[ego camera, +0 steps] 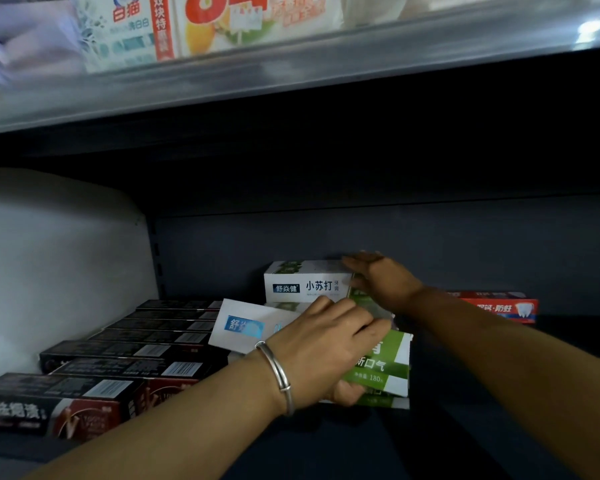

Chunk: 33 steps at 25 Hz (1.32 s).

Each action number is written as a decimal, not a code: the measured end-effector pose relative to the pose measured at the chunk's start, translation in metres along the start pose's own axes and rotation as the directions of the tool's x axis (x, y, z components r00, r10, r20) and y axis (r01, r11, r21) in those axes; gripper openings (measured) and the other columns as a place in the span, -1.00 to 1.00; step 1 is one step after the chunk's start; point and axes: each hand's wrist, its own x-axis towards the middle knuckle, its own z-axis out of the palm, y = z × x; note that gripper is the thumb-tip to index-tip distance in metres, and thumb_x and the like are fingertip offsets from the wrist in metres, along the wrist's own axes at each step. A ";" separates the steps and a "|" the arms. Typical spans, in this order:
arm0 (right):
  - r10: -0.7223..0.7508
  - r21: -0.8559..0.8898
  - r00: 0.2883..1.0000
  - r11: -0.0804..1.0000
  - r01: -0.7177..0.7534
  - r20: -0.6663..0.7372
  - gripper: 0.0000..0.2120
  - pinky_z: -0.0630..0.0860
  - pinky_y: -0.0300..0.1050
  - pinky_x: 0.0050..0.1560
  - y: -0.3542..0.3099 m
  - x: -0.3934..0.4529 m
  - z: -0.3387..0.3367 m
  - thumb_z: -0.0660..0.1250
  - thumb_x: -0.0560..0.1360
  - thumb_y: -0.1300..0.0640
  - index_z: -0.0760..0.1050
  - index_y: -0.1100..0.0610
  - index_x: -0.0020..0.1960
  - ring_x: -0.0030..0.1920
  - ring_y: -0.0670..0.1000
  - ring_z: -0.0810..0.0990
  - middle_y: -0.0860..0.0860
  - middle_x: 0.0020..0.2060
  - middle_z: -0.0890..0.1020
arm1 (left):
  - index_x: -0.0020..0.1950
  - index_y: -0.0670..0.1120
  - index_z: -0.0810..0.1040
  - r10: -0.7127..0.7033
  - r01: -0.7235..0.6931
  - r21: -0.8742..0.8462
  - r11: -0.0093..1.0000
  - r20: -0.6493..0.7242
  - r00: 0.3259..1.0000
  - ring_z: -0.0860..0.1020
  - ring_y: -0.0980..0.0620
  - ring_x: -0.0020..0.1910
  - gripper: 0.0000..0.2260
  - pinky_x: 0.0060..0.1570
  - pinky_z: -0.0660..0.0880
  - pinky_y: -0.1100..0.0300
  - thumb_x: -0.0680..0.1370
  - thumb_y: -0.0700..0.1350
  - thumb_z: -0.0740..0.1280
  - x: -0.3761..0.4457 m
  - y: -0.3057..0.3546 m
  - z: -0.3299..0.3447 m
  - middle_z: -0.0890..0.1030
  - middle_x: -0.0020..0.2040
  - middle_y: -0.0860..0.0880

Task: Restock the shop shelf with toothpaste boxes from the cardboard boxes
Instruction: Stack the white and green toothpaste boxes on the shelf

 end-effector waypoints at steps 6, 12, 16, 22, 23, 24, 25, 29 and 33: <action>0.058 0.713 0.992 0.690 -0.122 0.113 -0.70 0.51 -0.26 0.09 -0.056 -0.059 -0.044 0.27 0.56 0.11 0.60 0.33 0.09 0.02 0.08 0.64 0.24 0.06 0.65 | 0.20 -0.10 0.37 0.032 -0.032 -0.008 0.999 -0.031 0.999 0.46 0.07 -0.08 -0.36 -0.05 0.34 0.22 0.17 0.09 0.38 -0.002 0.031 -0.027 0.57 -0.07 0.03; -0.142 0.701 0.761 0.520 -0.487 0.634 -0.54 0.54 -0.08 0.07 -0.087 -0.090 -0.074 0.23 0.53 -0.11 0.54 0.27 0.14 0.06 0.09 0.60 0.14 0.02 0.64 | 0.20 -0.15 0.41 0.037 -0.037 -0.003 0.999 0.003 0.999 0.54 -0.03 -0.09 -0.37 0.02 0.34 0.11 0.20 0.05 0.45 -0.010 0.067 -0.043 0.58 -0.07 -0.04; -0.103 0.561 0.719 0.705 -0.434 0.687 -0.64 0.50 -0.02 0.05 -0.099 -0.088 -0.075 0.44 0.41 -0.04 0.60 0.25 0.02 -0.07 0.05 0.56 0.09 -0.16 0.61 | 0.21 -0.14 0.51 0.042 -0.042 0.017 0.999 0.021 0.999 0.57 0.00 -0.12 -0.38 -0.12 0.52 0.17 0.25 0.15 0.46 -0.018 0.080 -0.043 0.60 -0.09 -0.01; -0.029 0.536 0.802 0.758 -0.371 0.597 -0.66 0.56 -0.02 0.10 -0.109 -0.080 -0.067 0.50 0.36 0.05 0.64 0.28 0.00 -0.08 0.02 0.61 0.15 -0.11 0.66 | 0.31 -0.18 0.38 -0.040 0.042 -0.037 0.998 0.056 0.998 0.56 -0.02 0.00 -0.31 -0.03 0.53 0.12 0.30 0.13 0.45 -0.030 0.079 -0.038 0.59 0.05 -0.06; -0.032 0.525 0.813 0.778 -0.346 0.582 -0.68 0.56 -0.02 0.11 -0.110 -0.079 -0.066 0.50 0.36 0.04 0.64 0.25 0.00 -0.06 0.01 0.62 0.14 -0.08 0.67 | 0.31 -0.18 0.38 -0.047 0.050 -0.056 0.997 0.049 0.998 0.55 -0.02 0.04 -0.37 0.01 0.52 0.10 0.35 0.09 0.42 -0.033 0.079 -0.040 0.58 0.09 -0.07; -0.038 0.508 0.820 0.801 -0.316 0.571 -0.70 0.57 -0.04 0.11 -0.111 -0.078 -0.065 0.49 0.37 0.04 0.65 0.22 -0.01 -0.04 -0.01 0.62 0.12 -0.06 0.68 | 0.31 -0.16 0.39 -0.054 0.056 -0.066 0.996 0.034 0.998 0.54 -0.02 0.07 -0.47 0.05 0.50 0.11 0.41 0.05 0.35 -0.036 0.080 -0.041 0.58 0.12 -0.07; -0.043 0.483 0.827 0.828 -0.284 0.560 -0.73 0.57 -0.05 0.09 -0.114 -0.078 -0.062 0.48 0.38 0.03 0.66 0.20 -0.03 -0.04 -0.02 0.61 0.11 -0.07 0.69 | 0.29 -0.14 0.43 -0.056 0.057 -0.070 0.996 0.017 0.998 0.54 -0.01 0.08 -0.57 0.06 0.49 0.12 0.46 -0.01 0.28 -0.039 0.082 -0.043 0.58 0.13 -0.05; -0.026 0.316 0.847 0.933 -0.170 0.530 -0.72 0.52 -0.05 0.17 -0.123 -0.076 -0.050 0.41 0.41 -0.08 0.67 0.08 0.00 0.05 0.01 0.58 0.01 0.00 0.67 | 0.13 -0.05 0.55 -0.026 0.027 -0.100 0.995 0.004 1.000 0.56 0.02 -0.01 -0.77 -0.01 0.49 0.15 0.52 -0.13 0.21 -0.054 0.089 -0.046 0.60 0.03 0.01; 0.025 0.294 0.876 0.937 -0.188 0.481 -0.66 0.42 -0.05 0.29 -0.127 -0.075 -0.041 0.36 0.47 -0.04 0.59 0.07 0.19 0.15 0.00 0.52 -0.03 0.15 0.60 | 0.06 -0.03 0.58 -0.028 0.030 -0.104 0.994 0.026 0.999 0.57 0.03 -0.06 -0.78 -0.05 0.46 0.17 0.48 -0.13 0.23 -0.067 0.092 -0.049 0.61 -0.02 0.03</action>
